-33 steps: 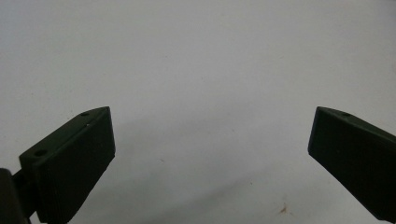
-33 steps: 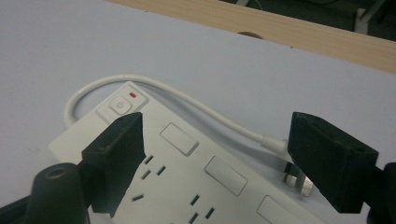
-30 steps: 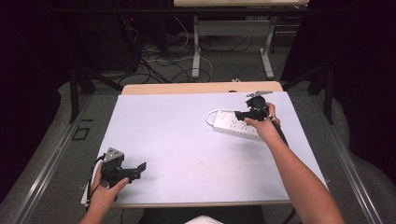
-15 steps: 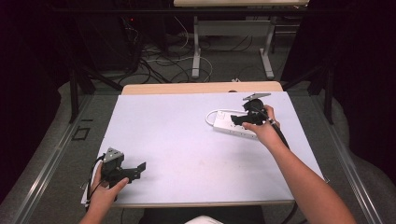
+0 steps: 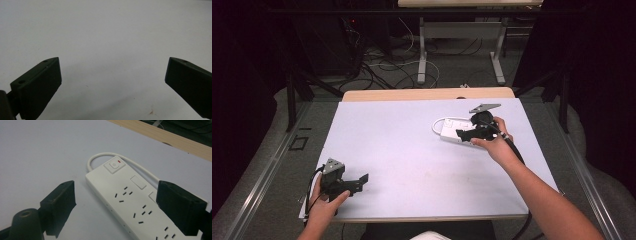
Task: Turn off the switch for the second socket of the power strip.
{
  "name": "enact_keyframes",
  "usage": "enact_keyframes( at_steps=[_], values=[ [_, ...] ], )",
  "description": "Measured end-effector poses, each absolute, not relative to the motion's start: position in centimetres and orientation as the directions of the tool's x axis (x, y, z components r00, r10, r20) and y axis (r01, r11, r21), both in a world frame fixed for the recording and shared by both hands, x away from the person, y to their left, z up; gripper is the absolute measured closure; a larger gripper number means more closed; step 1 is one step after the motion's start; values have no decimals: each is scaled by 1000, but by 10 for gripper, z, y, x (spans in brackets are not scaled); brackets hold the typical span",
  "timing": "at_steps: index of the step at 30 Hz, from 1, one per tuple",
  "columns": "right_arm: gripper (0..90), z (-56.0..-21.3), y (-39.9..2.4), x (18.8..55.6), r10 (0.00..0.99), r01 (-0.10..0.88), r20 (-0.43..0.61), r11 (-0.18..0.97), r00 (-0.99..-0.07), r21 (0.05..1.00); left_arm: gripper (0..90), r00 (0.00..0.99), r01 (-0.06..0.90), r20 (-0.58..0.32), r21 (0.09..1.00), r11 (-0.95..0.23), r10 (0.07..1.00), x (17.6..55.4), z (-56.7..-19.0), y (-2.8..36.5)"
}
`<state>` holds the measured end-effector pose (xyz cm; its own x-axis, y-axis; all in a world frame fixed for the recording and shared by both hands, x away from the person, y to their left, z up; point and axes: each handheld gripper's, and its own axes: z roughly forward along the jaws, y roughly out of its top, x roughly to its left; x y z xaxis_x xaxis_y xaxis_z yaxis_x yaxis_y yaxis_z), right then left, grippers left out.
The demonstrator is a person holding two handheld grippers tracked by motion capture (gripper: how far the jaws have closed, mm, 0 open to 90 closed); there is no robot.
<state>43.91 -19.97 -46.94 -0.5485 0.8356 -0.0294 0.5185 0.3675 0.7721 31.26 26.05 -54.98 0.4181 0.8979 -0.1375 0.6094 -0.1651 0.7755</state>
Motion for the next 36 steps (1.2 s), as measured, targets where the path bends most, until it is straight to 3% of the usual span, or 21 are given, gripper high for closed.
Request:
enact_keyframes(
  at_steps=[36],
  values=[
    [153,-479,-211,367,795,471,25,333,-606,817,7,419,610,-134,775,-168,898,313,-550,260]
  ],
)
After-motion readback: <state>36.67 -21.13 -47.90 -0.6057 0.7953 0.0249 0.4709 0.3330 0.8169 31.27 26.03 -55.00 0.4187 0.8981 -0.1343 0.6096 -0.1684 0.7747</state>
